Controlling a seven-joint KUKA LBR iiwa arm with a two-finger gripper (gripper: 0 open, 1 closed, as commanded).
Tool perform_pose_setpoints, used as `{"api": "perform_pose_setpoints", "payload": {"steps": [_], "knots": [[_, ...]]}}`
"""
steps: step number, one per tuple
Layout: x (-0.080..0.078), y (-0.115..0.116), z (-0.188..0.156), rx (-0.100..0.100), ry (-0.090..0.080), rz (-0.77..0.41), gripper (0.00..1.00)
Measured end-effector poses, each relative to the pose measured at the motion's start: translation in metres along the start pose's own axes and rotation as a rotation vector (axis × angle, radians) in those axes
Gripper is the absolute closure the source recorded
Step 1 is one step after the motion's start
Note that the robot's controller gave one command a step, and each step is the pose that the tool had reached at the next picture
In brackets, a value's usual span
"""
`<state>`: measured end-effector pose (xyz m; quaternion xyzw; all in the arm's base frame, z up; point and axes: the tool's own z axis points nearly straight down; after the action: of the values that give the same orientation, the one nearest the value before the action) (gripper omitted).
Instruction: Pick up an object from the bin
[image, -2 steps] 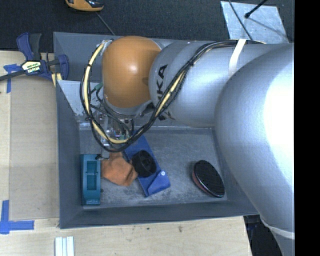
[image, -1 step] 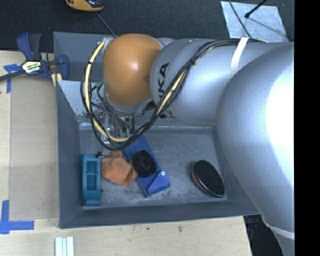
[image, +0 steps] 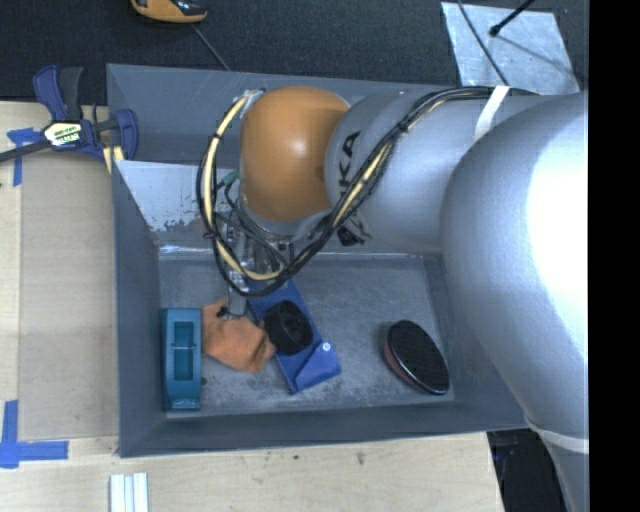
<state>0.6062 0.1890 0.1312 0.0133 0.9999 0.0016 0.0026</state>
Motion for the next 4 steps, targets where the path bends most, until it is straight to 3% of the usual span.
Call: {"api": "perform_pose_setpoints", "payload": {"steps": [1,2,3,4], "knots": [[0.012,-0.041,0.016,0.003,0.005,-0.063,0.00],[0.013,-0.079,0.045,0.000,-0.001,-0.010,0.00],[0.023,-0.073,0.051,0.003,-0.006,-0.124,0.00],[0.026,-0.058,0.055,0.001,0.000,-0.176,0.00]]}}
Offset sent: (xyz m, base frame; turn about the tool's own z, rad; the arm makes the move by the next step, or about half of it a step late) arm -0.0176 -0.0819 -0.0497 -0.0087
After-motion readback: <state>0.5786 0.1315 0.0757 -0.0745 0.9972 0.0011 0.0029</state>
